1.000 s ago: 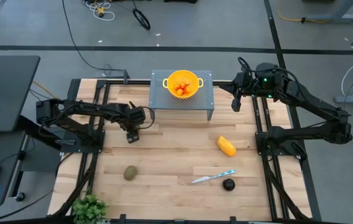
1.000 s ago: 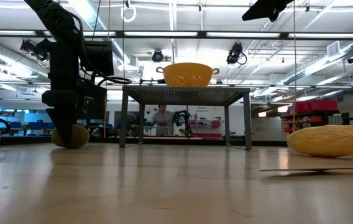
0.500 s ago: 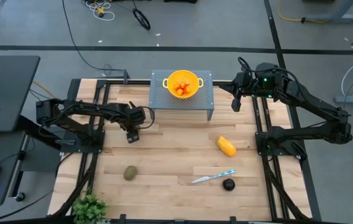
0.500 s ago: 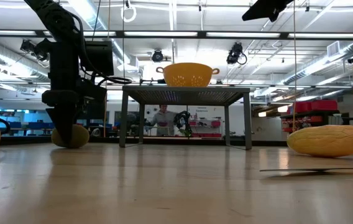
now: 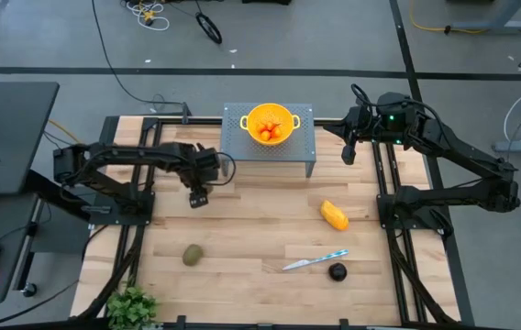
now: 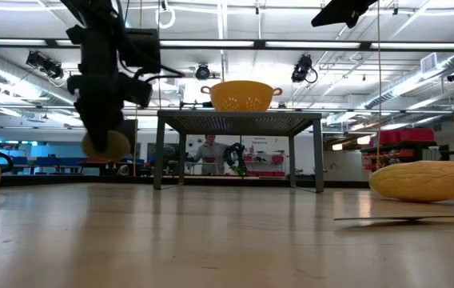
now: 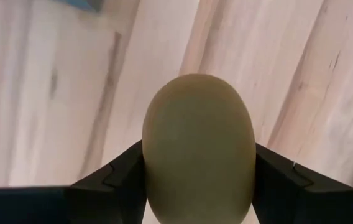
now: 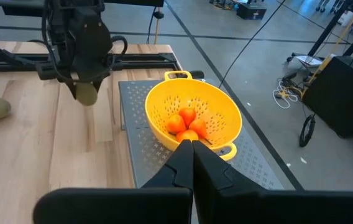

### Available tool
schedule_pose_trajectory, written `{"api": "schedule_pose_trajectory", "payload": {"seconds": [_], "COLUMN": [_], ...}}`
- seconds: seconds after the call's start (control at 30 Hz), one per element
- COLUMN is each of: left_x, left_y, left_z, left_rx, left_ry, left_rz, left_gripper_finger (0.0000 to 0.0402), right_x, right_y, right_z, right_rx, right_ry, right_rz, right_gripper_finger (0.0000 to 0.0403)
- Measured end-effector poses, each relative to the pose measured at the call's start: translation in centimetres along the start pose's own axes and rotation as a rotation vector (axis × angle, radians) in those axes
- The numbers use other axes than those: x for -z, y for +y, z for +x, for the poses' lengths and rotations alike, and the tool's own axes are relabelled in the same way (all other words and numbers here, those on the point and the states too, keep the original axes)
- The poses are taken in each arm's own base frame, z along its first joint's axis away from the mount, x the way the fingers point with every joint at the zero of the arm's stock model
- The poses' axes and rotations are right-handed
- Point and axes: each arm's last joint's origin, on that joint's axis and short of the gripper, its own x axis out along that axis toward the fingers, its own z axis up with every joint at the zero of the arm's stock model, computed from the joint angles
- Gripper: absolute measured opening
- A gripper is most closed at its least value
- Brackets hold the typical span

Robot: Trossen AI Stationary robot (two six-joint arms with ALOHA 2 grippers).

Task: Pick & Place Fruit
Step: Put the brown kiwi into the yellow strainer bowl on the shelf

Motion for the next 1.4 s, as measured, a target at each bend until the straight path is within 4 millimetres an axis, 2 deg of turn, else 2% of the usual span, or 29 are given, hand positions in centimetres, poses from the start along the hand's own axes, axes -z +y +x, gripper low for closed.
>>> {"api": "schedule_pose_trajectory", "payload": {"seconds": [0.63,1.17,1.4], "left_x": [-2.2,-6.4,-6.8], "left_y": [-0.1,-0.5,-0.6], "left_z": [-2.9,-8.9,-9.9], "left_rx": [-0.013,0.027,0.019], "left_ry": [-0.089,-0.396,-0.432], "left_rz": [0.005,0.008,0.012], "left_gripper_finger": [0.0222,0.0225,0.0222], "right_x": [0.0,0.0,0.0], "right_y": [0.0,0.0,0.0], "right_z": [0.0,0.0,0.0], "right_rx": [0.000,0.000,0.000], "right_ry": [0.000,0.000,0.000], "right_rz": [0.000,0.000,0.000], "right_gripper_finger": [0.0000,0.0000,0.0000]}}
